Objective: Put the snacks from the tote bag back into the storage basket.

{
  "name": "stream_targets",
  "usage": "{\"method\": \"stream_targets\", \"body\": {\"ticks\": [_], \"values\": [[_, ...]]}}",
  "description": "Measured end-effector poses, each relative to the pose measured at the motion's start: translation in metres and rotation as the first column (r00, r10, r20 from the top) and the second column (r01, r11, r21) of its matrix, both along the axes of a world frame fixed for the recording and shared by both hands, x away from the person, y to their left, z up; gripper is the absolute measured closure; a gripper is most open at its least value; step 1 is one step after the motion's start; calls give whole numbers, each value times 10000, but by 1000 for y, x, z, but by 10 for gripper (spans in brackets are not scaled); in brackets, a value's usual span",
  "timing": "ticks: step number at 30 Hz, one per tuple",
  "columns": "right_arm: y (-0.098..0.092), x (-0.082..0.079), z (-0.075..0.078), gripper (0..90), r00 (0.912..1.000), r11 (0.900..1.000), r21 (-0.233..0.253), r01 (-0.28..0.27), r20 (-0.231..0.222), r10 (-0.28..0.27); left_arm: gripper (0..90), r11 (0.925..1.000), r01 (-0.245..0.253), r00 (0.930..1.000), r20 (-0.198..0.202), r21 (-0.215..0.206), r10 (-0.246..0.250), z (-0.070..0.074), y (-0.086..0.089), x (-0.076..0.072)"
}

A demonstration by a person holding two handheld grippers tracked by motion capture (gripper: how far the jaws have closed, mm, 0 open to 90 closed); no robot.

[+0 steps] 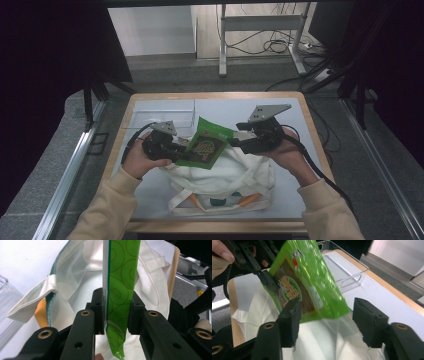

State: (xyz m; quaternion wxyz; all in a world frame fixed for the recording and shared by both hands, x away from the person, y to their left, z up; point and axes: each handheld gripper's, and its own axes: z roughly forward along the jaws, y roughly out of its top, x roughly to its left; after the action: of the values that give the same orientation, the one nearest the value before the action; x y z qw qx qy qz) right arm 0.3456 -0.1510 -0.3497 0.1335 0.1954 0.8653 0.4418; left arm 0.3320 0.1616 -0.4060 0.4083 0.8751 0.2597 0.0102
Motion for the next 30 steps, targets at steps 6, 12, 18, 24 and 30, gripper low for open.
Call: {"method": "stream_targets", "body": {"ticks": [6, 12, 18, 24, 30], "values": [[-5, -3, -12, 332, 9984, 9992, 192, 355, -447, -346, 723, 9997, -174, 9998, 113, -193, 176, -1, 7, 0], [-3, -10, -27, 319, 9965, 9994, 100, 344, -767, -336, 723, 9994, -209, 9998, 9, -293, 209, -2, 8, 0], [-6, -10, -41, 317, 9934, 9987, 161, 473, -1051, -454, 723, 9988, -111, 9999, 99, -469, 115, 0, 9, 0], [-3, -12, -54, 310, 9912, 9992, 155, 379, -1279, -356, 724, 9973, -246, 9995, 159, -694, 257, 1, 8, 2], [4, -12, -65, 307, 9895, 9994, 304, 185, -1439, -139, 723, 9932, -230, 9996, 139, -1140, 247, 3, 3, 4]]}}
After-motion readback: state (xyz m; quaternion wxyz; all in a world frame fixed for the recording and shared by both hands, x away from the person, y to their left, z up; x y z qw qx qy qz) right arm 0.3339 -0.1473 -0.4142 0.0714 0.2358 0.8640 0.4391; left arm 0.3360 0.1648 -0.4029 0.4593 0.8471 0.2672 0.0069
